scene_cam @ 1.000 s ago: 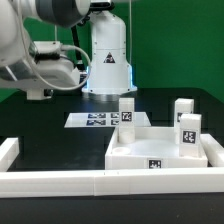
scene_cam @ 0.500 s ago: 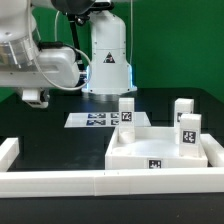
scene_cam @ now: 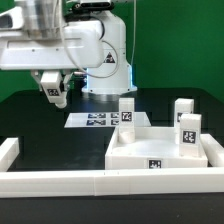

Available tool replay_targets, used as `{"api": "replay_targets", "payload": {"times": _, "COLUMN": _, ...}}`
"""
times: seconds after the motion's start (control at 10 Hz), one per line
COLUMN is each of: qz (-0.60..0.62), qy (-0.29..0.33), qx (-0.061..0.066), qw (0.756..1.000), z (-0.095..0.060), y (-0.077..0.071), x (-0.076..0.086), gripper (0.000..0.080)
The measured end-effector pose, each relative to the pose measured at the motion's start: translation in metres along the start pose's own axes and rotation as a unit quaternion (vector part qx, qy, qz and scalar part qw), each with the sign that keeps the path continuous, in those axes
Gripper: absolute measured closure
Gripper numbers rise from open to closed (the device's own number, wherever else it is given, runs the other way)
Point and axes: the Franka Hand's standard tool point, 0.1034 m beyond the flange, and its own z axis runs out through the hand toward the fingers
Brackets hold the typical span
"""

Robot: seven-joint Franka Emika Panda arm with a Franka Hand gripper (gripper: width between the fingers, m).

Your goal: Assemble square table

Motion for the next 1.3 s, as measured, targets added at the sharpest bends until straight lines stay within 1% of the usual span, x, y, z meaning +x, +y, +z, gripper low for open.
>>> {"api": "replay_targets", "payload": {"times": 0.1, "qz": 0.002, "qy": 0.038, "qx": -0.005, "qw": 0.999, "z": -0.002, "y": -0.003, "x": 0.006, "gripper": 0.0531}}
{"api": "replay_targets", "payload": {"times": 0.2, "qz": -0.003, "qy": 0.06, "qx": -0.012, "qw": 0.998, "z": 0.0, "y": 0.0, "x": 0.006, "gripper": 0.0531}}
{"api": "replay_targets", "payload": {"times": 0.3, "qz": -0.003, "qy": 0.106, "qx": -0.027, "qw": 0.994, "z": 0.0, "y": 0.006, "x": 0.009, "gripper": 0.0531}}
{"api": "replay_targets", "payload": {"times": 0.4, "qz": -0.003, "qy": 0.107, "qx": -0.029, "qw": 0.994, "z": 0.002, "y": 0.006, "x": 0.006, "gripper": 0.0531}}
{"api": "replay_targets", "payload": {"times": 0.5, "qz": -0.003, "qy": 0.108, "qx": -0.028, "qw": 0.994, "z": 0.001, "y": 0.003, "x": 0.007, "gripper": 0.0531}}
{"api": "replay_targets", "payload": {"times": 0.6, "qz": -0.01, "qy": 0.111, "qx": -0.024, "qw": 0.994, "z": 0.0, "y": -0.009, "x": 0.009, "gripper": 0.0531}}
{"api": "replay_targets", "payload": {"times": 0.7, "qz": -0.009, "qy": 0.115, "qx": -0.018, "qw": 0.993, "z": -0.004, "y": -0.024, "x": 0.017, "gripper": 0.0531}}
{"api": "replay_targets", "payload": {"times": 0.8, "qz": -0.016, "qy": 0.123, "qx": -0.013, "qw": 0.992, "z": -0.01, "y": -0.039, "x": 0.028, "gripper": 0.0531}}
{"api": "replay_targets", "payload": {"times": 0.9, "qz": -0.026, "qy": 0.13, "qx": -0.011, "qw": 0.991, "z": -0.013, "y": -0.051, "x": 0.036, "gripper": 0.0531}}
{"api": "replay_targets", "payload": {"times": 1.0, "qz": -0.036, "qy": 0.141, "qx": -0.014, "qw": 0.989, "z": -0.012, "y": -0.062, "x": 0.042, "gripper": 0.0531}}
{"api": "replay_targets", "payload": {"times": 1.1, "qz": -0.05, "qy": 0.15, "qx": -0.017, "qw": 0.987, "z": -0.006, "y": -0.075, "x": 0.046, "gripper": 0.0531}}
{"api": "replay_targets", "payload": {"times": 1.2, "qz": -0.061, "qy": 0.15, "qx": -0.018, "qw": 0.987, "z": 0.0, "y": -0.085, "x": 0.046, "gripper": 0.0531}}
{"api": "replay_targets", "payload": {"times": 1.3, "qz": -0.06, "qy": 0.148, "qx": -0.018, "qw": 0.987, "z": 0.0, "y": -0.082, "x": 0.045, "gripper": 0.0531}}
